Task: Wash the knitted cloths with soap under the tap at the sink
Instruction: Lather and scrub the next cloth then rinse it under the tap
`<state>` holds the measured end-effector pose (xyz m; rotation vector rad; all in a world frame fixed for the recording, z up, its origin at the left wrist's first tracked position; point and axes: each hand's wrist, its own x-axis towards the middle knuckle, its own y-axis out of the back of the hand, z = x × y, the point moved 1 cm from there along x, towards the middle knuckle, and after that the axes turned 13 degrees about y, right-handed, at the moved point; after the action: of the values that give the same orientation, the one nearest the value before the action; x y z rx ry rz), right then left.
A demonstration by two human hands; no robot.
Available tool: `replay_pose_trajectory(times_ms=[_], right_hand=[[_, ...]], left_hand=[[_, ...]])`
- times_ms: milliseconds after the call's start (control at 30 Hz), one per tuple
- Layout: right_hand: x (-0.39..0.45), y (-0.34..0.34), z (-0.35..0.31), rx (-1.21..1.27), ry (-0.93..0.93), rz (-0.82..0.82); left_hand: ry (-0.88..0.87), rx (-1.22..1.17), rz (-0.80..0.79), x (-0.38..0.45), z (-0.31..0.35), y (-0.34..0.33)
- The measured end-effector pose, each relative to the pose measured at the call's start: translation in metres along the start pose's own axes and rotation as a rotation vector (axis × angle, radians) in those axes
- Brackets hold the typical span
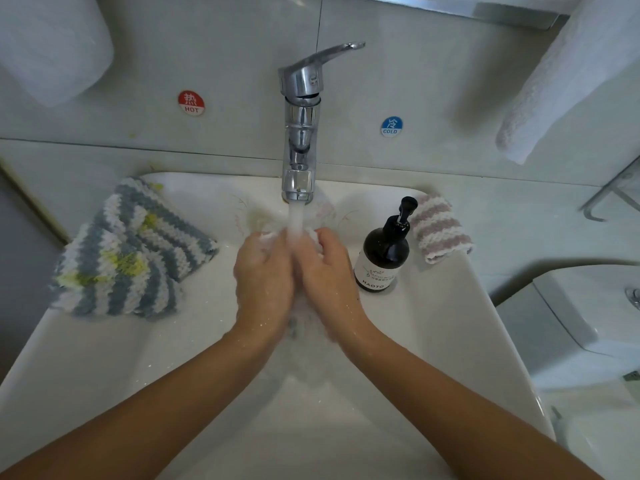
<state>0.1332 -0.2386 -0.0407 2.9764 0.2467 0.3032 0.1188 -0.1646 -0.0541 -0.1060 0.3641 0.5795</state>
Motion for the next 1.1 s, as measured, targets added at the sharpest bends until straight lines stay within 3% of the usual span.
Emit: replay_pose_trajectory(times_ms=[133,333,767,1000,1100], right_hand=[[0.0,0.0,-0.005,0.006,-0.029,-0.019],[-0.005,-0.002,-0.003,-0.115,0.114,-0.048],[0.013,0.015,0.002,0.239,-0.045,0.157],[0.007,0.005,0.005,0.042,0.014,0.004],[0.006,0.005,0.004,0.027,0.022,0.01]], left_hand=[[-0.028,0.008,0.042,0.002,0.011,0.002],[-0.078,-0.075,0.007,-0.005,0.013,0.005],[-0.084,0.04,-0.158,-0.004,0.002,-0.005],[-0.021,-0.026,-0.015,0.002,0.003,0.0],[0.016,-0.066,0.003,0.006,0.007,0.0]])
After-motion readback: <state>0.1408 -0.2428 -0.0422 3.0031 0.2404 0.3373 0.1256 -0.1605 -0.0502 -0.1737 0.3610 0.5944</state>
